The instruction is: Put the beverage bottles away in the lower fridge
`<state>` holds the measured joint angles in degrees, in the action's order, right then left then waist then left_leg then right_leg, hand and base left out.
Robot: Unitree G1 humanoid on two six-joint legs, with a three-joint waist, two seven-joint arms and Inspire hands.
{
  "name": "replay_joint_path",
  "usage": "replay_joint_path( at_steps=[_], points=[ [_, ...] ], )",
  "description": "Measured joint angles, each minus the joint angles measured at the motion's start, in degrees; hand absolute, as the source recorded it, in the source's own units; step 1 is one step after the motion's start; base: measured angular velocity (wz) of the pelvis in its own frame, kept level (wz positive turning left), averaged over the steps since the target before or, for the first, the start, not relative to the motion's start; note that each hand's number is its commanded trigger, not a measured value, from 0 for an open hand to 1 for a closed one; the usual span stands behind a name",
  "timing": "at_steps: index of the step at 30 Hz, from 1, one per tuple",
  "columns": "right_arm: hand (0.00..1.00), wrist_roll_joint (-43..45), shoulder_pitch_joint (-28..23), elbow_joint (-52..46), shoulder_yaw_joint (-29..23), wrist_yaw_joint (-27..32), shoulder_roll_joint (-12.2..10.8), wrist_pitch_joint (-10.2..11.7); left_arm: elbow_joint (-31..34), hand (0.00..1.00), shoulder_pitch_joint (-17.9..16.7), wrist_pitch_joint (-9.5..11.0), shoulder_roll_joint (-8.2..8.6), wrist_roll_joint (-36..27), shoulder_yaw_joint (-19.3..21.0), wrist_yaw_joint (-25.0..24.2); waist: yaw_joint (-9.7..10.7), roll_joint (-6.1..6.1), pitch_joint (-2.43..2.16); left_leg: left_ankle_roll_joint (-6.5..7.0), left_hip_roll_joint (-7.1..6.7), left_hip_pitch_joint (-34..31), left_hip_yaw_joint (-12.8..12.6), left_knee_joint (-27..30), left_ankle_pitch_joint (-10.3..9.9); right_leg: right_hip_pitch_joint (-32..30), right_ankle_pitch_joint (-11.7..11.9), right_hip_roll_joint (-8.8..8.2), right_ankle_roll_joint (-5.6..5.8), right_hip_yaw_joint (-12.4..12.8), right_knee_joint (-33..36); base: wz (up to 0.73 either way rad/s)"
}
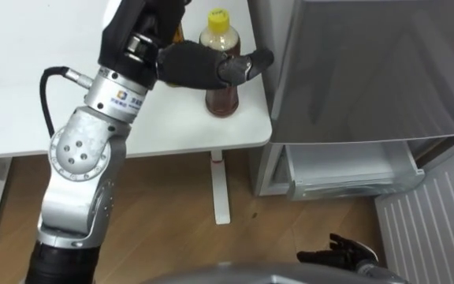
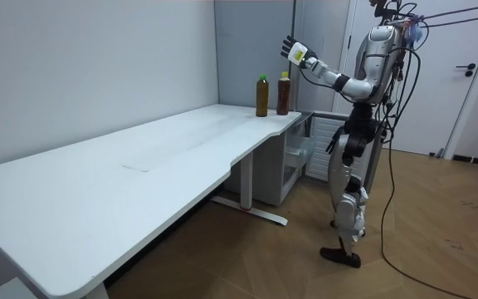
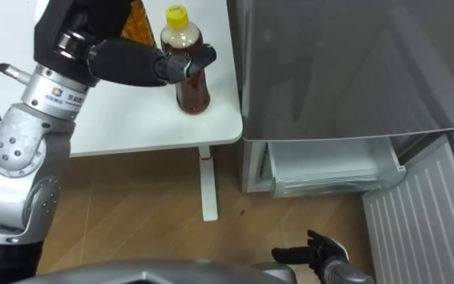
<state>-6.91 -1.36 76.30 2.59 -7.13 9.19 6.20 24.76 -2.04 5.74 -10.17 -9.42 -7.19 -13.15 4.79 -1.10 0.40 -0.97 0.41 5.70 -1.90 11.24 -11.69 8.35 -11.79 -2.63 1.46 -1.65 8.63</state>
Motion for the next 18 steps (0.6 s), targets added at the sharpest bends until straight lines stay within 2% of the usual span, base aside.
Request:
replay_joint_path(
  at_steps=[12,18],
  points=[
    [0.0,0.65,0.06,-0.02,-0.02,0.72,0.01,-0.03,-0.67,0.0,-0.43,-0.54,-0.66,-0.03,-0.02,-0.03,-0.05,0.12,0.02,0.0,0.01,0.08,-0.36,-0.04,0.0,-0.14,0.0,-0.02,0.0,0.08,-0.06,-0.01],
    [0.0,0.9,0.07,0.14,-0.04,0.9,0.11,-0.2,-5.1,0.0,-0.43,-2.93,-0.66,-0.01,0.02,-0.04,-0.14,0.44,-0.04,0.0,0.02,0.02,-0.39,0.0,0.0,-0.27,0.0,-0.02,0.0,0.08,-0.06,0.0]
  ],
)
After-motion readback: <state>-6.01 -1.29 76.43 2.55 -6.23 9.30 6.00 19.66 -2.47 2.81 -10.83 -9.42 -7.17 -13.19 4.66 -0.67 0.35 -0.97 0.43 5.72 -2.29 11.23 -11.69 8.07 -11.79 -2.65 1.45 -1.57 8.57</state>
